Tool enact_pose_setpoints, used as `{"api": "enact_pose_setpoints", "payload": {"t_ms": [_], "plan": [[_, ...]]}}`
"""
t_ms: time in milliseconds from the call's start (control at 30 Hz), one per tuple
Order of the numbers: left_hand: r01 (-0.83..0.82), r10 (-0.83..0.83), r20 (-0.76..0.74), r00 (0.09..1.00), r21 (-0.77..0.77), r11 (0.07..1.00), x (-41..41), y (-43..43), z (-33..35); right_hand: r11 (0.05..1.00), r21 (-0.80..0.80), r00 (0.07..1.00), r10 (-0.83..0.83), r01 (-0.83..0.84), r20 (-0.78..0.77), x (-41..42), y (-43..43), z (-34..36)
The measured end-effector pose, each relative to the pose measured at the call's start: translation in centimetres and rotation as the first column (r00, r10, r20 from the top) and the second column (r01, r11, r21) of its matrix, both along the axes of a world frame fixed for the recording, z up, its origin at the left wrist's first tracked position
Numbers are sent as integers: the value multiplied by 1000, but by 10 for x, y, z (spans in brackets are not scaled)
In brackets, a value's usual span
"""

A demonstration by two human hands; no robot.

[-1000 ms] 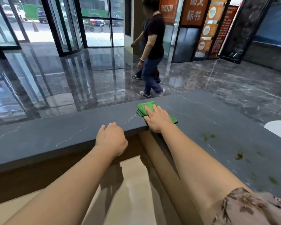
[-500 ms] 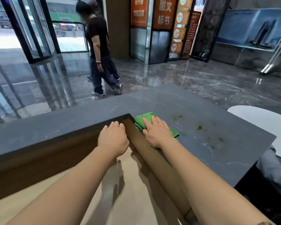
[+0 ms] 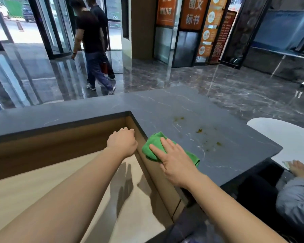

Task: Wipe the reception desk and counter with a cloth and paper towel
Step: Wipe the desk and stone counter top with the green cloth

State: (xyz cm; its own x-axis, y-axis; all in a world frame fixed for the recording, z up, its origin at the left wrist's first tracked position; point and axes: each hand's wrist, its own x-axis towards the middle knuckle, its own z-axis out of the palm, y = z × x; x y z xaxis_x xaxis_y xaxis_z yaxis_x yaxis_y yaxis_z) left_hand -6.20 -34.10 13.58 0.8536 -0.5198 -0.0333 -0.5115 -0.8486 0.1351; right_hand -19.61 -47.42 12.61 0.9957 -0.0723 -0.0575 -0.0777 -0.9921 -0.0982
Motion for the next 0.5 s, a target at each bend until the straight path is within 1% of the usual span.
{"api": "enact_pose_setpoints", "payload": {"t_ms": [133, 267, 367, 500], "plan": [[-67, 66, -21, 998, -39, 997, -25, -11, -1, 993, -34, 993, 114, -114, -13, -28, -2, 4], [-166, 164, -21, 986, -105, 981, -48, -2, -3, 969, -124, 977, 213, -213, -16, 7, -7, 7], [-232, 227, -51, 973, -129, 964, -64, 7, -4, 958, -185, 976, 218, -218, -21, 50, -2, 6], [-274, 267, -70, 961, -128, 953, -76, 17, -7, 964, -181, 980, 189, -196, -54, 87, 3, 6]]}}
